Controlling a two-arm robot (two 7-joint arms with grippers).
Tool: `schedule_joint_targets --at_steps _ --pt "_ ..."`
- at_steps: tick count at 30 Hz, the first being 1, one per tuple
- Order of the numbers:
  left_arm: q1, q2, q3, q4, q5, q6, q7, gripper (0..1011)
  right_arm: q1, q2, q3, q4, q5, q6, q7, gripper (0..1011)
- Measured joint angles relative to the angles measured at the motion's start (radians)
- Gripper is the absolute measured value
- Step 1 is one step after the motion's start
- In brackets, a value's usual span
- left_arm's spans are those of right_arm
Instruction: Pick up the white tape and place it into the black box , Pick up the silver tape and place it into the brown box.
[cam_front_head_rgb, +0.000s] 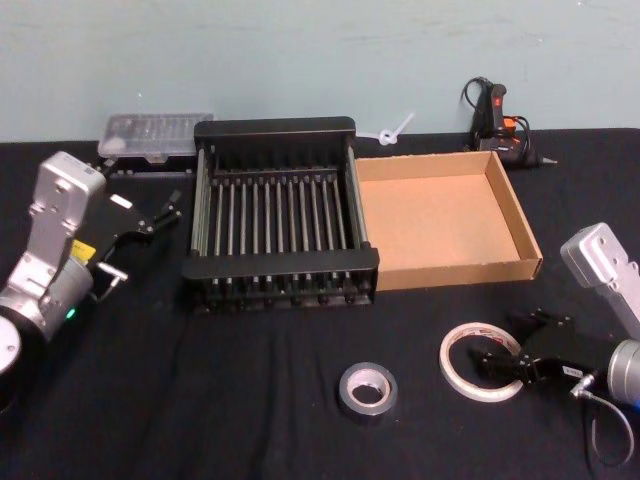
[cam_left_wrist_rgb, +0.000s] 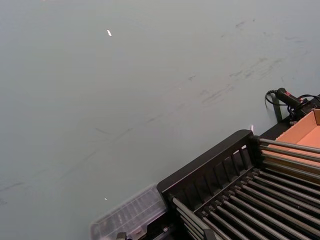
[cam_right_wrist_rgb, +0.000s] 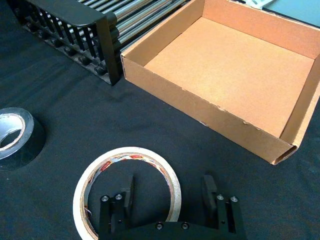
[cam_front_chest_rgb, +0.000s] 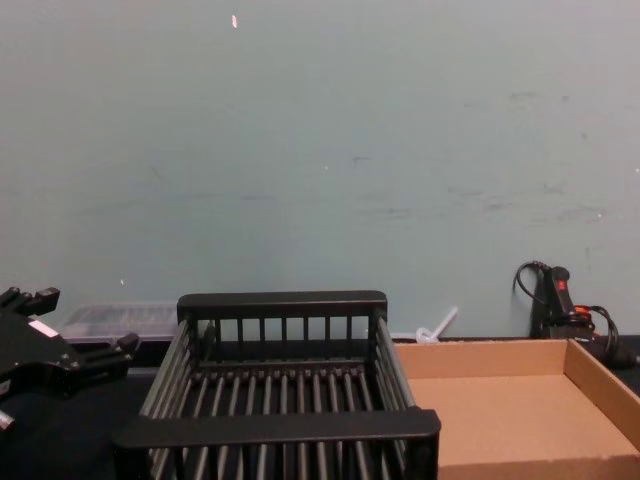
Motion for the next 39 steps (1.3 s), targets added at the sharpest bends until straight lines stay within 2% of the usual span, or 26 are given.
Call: schedule_joint_targets --at_steps 6,9,10,11,12,14,16,17,21,26,39 --pt "0.000 0.000 0.000 0.000 0.000 0.000 0.000 1001 0.000 0.000 0.000 0.000 0.000 0.000 0.000 748" --pt "0.000 0.000 0.000 0.000 0.000 0.000 0.000 1001 0.000 0.000 0.000 0.000 0.000 0.000 -0.001 630" --pt "0.000 0.000 0.000 0.000 0.000 0.000 0.000 1001 0.000 0.000 0.000 0.000 0.000 0.000 -0.001 630" --pt "0.000 0.000 0.000 0.000 0.000 0.000 0.000 1001 0.000 0.000 0.000 0.000 0.000 0.000 -0.001 572" --pt "0.000 0.000 0.000 0.000 0.000 0.000 0.000 1001 0.000 0.000 0.000 0.000 0.000 0.000 -0.001 572" --pt "0.000 0.000 0.000 0.000 0.000 0.000 0.000 1001 0.000 0.000 0.000 0.000 0.000 0.000 -0.001 449" --pt "0.000 0.000 0.000 0.000 0.000 0.000 0.000 1001 0.000 0.000 0.000 0.000 0.000 0.000 -0.001 386" --pt "0.000 0.000 0.000 0.000 0.000 0.000 0.000 1001 0.000 0.000 0.000 0.000 0.000 0.000 -0.001 386" --pt "0.000 0.000 0.000 0.000 0.000 0.000 0.000 1001 0.000 0.000 0.000 0.000 0.000 0.000 -0.001 227" --pt "0.000 0.000 0.000 0.000 0.000 0.000 0.000 1002 0.000 0.000 0.000 0.000 0.000 0.000 -0.001 105" --pt "0.000 0.000 0.000 0.000 0.000 0.000 0.000 1001 0.000 0.000 0.000 0.000 0.000 0.000 -0.001 97"
